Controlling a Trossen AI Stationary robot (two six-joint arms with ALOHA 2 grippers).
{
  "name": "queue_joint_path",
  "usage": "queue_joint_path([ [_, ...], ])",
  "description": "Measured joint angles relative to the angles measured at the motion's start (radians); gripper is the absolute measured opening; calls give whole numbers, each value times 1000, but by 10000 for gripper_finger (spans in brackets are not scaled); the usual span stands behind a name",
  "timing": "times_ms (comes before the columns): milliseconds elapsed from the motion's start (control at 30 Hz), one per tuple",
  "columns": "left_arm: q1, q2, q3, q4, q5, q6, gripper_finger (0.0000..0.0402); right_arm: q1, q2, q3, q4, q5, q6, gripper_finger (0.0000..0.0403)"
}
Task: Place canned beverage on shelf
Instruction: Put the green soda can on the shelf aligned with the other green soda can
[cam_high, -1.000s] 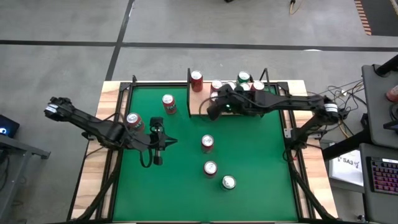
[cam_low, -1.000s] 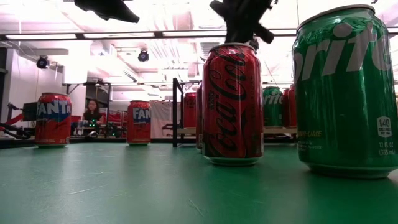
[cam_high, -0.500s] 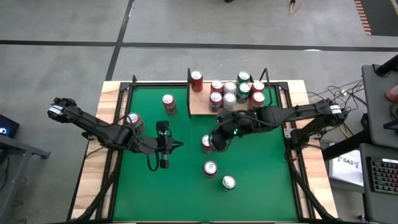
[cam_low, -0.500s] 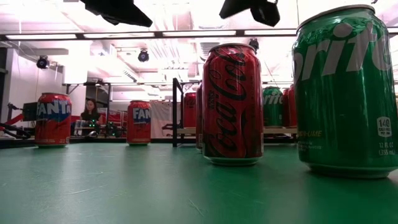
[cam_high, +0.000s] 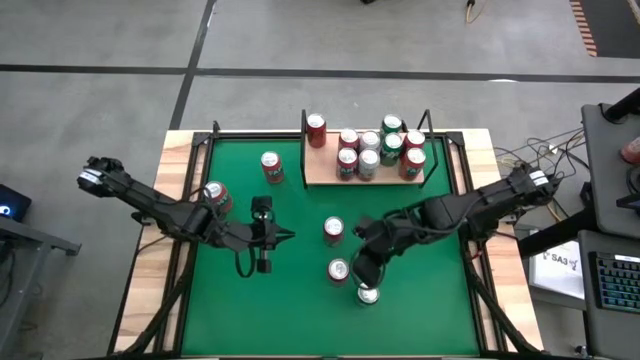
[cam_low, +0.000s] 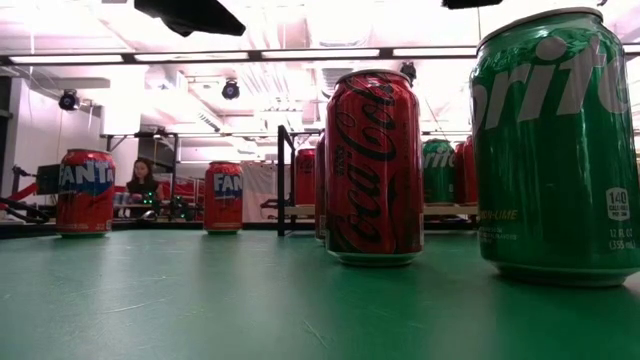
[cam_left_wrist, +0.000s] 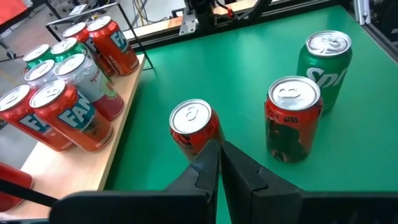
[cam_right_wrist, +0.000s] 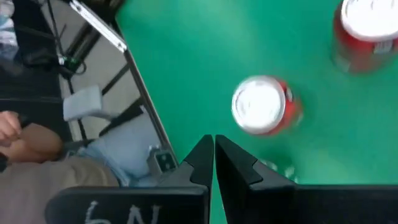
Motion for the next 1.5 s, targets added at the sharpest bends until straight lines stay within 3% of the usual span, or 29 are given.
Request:
queue_joint_path([
  [167,-4,0,0,14,0,-5,1,53,0,0,-90,3,64,9],
  [267,-6,0,0,27,0,-7,1,90,0,0,-129,13,24,9],
  [433,-9,0,0,36,0,-12,1,173,0,0,-184,85,-93,9],
  [700,-9,2,0,37,0,-23,1,287,10,-1,-312,220,-105,9],
  [1100,-9,2,0,48,-2,-23,1,298,15,-1,-301,222,-81,9],
  [1233,-9,2,0,49,-2,-18,1,298,15,-1,-301,256,-147,9],
  [1367,-9,2,0,49,-2,-14,1,298,15,-1,-302,285,-194,26],
  [1500,-9,2,0,50,-2,-4,1,298,15,-2,-302,300,-200,76],
])
